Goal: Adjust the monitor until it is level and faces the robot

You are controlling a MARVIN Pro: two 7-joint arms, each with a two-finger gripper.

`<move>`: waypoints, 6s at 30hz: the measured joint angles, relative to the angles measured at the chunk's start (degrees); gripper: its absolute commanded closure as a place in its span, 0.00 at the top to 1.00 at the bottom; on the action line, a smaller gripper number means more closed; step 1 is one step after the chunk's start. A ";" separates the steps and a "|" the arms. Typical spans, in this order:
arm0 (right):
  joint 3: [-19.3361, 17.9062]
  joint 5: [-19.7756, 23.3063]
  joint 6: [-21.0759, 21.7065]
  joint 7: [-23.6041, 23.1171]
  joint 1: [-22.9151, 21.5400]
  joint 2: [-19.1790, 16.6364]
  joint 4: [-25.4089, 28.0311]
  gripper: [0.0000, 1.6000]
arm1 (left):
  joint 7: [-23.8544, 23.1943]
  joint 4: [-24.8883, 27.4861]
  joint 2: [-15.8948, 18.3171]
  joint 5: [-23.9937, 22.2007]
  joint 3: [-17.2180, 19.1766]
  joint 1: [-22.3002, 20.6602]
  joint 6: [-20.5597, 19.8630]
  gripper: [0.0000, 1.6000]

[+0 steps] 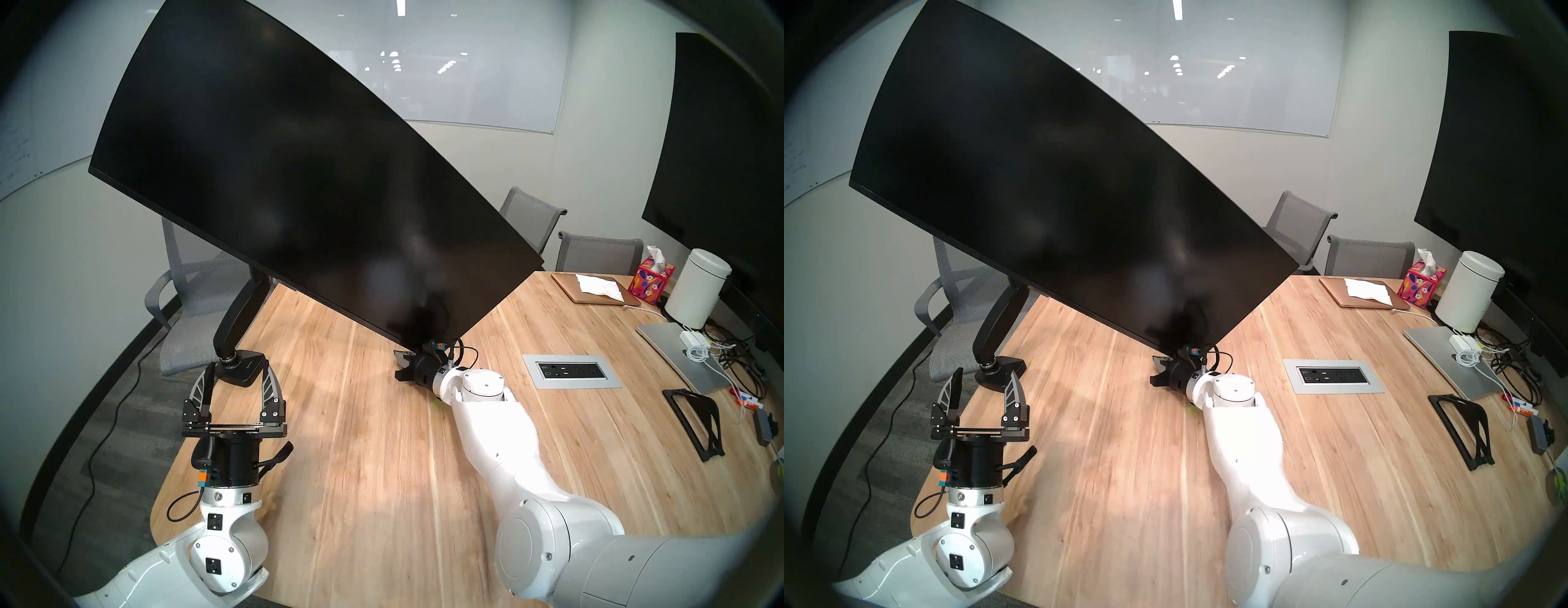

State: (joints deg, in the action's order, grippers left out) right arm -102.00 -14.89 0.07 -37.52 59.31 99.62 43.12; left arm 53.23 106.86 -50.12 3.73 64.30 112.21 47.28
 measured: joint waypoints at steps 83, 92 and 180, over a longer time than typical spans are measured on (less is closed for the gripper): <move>-5.49 -2.27 -12.77 15.81 -6.00 -0.58 -8.87 0.00 | 0.00 -0.03 0.00 0.00 -0.01 -0.08 0.01 1.00; -5.47 -2.78 -13.87 16.57 -6.24 -1.07 -8.86 0.00 | 0.00 -0.03 0.00 0.00 -0.01 -0.08 0.01 1.00; -1.99 -14.81 -16.36 26.20 -4.75 -1.77 0.03 0.00 | 0.00 -0.04 0.00 0.00 -0.01 -0.11 0.02 1.00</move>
State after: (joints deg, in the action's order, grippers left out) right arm -103.99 -29.70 -16.29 -11.32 54.56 97.85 43.15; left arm 53.23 106.82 -50.13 3.73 64.28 112.10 47.29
